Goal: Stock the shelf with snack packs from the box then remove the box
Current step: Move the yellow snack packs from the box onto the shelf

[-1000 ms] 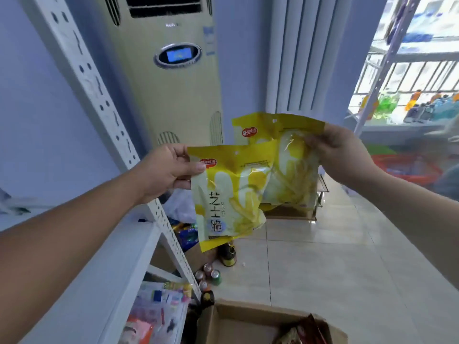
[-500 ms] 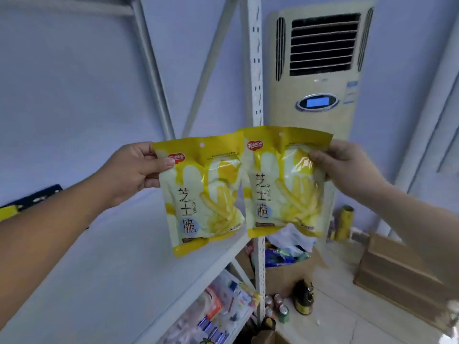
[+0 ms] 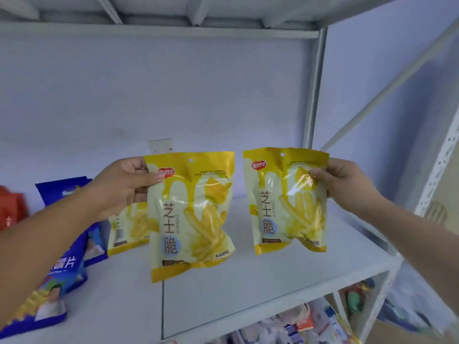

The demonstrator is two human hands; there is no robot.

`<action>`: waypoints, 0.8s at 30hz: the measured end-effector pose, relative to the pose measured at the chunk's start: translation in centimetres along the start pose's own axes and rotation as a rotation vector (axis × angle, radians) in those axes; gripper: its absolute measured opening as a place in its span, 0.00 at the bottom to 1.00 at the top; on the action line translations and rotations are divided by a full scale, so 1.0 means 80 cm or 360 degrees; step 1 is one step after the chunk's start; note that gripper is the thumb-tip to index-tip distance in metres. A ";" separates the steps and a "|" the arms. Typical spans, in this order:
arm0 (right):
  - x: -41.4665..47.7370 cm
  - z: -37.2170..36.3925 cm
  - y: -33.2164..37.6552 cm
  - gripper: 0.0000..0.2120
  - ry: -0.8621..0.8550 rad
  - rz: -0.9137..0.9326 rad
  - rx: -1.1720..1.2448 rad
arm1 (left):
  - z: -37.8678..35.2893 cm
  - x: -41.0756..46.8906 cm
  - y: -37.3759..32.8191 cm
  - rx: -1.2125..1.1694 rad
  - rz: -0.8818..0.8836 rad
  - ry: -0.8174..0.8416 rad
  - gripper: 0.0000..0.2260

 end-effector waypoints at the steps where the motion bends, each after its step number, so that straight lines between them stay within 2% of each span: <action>1: 0.006 -0.026 0.002 0.07 0.0032 -0.0014 -0.0010 | 0.028 -0.008 0.013 -0.0002 0.0026 -0.0058 0.08; 4: 0.021 -0.102 0.003 0.13 0.0111 -0.0043 -0.0017 | 0.103 -0.031 0.051 -0.0032 0.0096 -0.0188 0.04; 8: 0.036 -0.188 0.004 0.09 0.0148 -0.0082 0.0008 | 0.185 -0.050 0.096 -0.0021 0.0176 -0.0240 0.05; 12: 0.043 -0.248 -0.001 0.09 0.0161 -0.0112 -0.0034 | 0.251 -0.054 0.144 0.0000 0.0225 -0.0269 0.07; 15: 0.044 -0.281 -0.009 0.09 0.0158 -0.0136 -0.0029 | 0.279 -0.050 0.187 -0.0025 0.0290 -0.0305 0.04; 20: 0.050 -0.327 -0.037 0.08 0.0216 -0.0239 -0.0041 | 0.290 -0.030 0.237 -0.0092 0.0408 -0.0325 0.10; 24: 0.063 -0.360 -0.071 0.09 0.0276 -0.0289 -0.0007 | 0.288 0.001 0.266 -0.0134 0.0450 -0.0310 0.07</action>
Point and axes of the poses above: each hand's wrist, its own x-axis towards the middle knuckle, its own z-axis out of the back of the hand, y = z × x, the point moved 7 cm from there along x, towards the middle knuckle, and after that the axes turned 10 degrees about x, right-handed, at the moved point
